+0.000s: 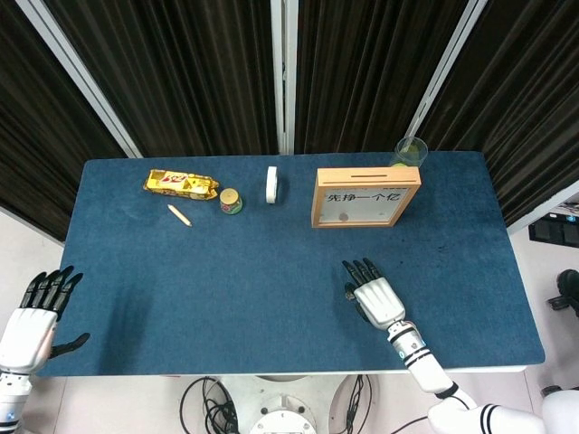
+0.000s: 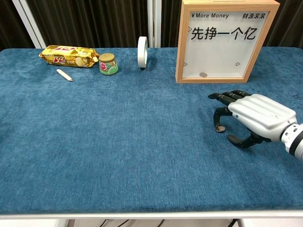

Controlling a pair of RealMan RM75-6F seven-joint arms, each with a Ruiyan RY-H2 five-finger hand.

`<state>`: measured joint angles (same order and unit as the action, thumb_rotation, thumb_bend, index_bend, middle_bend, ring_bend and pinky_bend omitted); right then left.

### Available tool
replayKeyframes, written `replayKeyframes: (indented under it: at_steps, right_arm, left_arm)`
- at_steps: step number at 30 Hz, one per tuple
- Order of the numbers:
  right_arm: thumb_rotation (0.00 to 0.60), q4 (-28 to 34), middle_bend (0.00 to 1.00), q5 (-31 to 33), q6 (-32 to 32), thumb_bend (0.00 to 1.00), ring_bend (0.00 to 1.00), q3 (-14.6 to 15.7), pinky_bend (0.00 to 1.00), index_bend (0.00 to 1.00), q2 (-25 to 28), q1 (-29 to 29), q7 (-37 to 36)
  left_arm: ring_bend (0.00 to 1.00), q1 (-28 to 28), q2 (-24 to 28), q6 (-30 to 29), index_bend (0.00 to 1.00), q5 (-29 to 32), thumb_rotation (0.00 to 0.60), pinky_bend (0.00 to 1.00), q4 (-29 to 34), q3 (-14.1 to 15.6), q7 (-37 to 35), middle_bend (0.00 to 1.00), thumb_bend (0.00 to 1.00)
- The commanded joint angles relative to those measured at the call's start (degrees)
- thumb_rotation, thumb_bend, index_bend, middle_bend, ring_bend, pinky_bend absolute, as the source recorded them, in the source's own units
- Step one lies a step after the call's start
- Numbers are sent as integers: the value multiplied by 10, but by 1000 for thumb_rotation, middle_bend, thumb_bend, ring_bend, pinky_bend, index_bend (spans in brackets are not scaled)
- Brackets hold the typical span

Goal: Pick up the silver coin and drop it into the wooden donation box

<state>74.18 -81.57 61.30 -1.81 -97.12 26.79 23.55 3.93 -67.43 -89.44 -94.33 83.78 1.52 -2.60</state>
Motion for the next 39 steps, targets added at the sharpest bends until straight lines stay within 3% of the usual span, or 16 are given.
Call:
replayKeyframes:
  at_steps: [1, 21, 39]
  right_arm:
    - [600, -2, 0, 2, -1, 358, 0, 0, 0, 480, -2, 0, 3]
    - [600, -11, 0, 1, 12, 382, 0, -1, 0, 698, -9, -1, 8]
    - [600, -18, 2, 0, 17, 430, 0, -1, 0, 741, -12, -1, 7]
  left_arm:
    - [0, 0, 0, 0, 72, 0, 600, 0, -1, 0, -2, 0, 113]
    - [0, 1, -3, -1, 72, -4, 600, 0, -6, 2, -6, 0, 112]
    - [0, 1, -7, -3, 72, -3, 600, 0, -14, 2, -14, 0, 112]
